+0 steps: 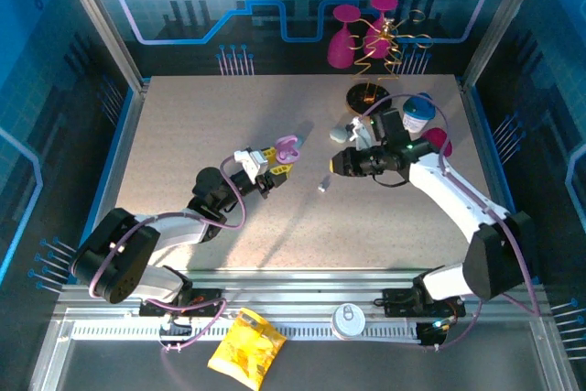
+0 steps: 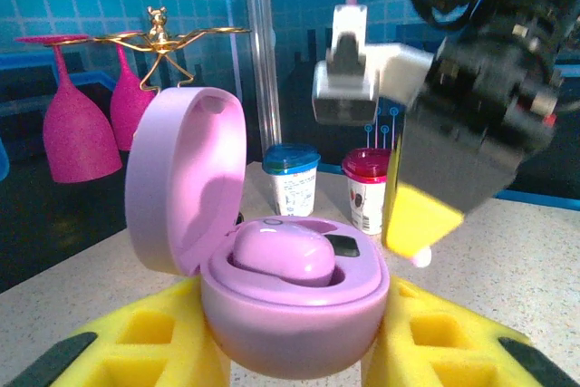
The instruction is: Insert wireless bluetooth earbuds into charging case
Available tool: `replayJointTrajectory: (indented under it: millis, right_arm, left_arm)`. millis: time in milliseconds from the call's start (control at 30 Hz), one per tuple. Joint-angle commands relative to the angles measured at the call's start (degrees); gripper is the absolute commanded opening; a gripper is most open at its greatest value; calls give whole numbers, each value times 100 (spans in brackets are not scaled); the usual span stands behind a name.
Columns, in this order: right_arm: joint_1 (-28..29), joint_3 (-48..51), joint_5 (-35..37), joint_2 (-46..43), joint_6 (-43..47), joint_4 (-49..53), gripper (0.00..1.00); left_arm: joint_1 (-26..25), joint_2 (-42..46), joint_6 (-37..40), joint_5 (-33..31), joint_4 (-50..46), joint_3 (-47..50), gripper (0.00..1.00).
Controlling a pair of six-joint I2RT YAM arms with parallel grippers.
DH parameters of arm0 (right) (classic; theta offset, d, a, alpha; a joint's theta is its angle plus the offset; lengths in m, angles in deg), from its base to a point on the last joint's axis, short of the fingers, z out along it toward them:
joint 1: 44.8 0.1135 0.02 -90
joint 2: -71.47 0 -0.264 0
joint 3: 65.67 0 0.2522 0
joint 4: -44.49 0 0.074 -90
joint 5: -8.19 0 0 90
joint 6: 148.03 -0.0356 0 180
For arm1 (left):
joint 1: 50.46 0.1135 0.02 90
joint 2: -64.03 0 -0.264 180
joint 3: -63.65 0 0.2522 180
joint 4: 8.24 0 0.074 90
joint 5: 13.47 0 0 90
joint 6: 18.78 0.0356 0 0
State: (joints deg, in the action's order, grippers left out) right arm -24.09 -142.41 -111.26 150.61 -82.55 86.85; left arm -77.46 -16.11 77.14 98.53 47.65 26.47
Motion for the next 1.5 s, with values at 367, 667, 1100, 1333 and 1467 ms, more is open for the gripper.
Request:
replayJointTrajectory:
  millis: [367,667,1100,1333,1467]
  right_arm:
    - [452,84,-1844,-552,-1020,-2096,20]
    - [1026,-231,-1631,-220,-551,-1899,20]
    - [1076,-163,-1135,-164,-290,-2002,20]
    - [1073,-179,-793,-169,-15,-1799,20]
    - [1076,-146,-616,-149,77,-1722,20]
  left_arm:
    - [37,200,-241,397,155,-110,33]
    - [34,305,-346,725,166,-146,33]
    - [31,376,-501,1114,132,-219,32]
    - [33,397,-543,1213,109,-254,32]
    - [33,409,-591,1256,131,-271,32]
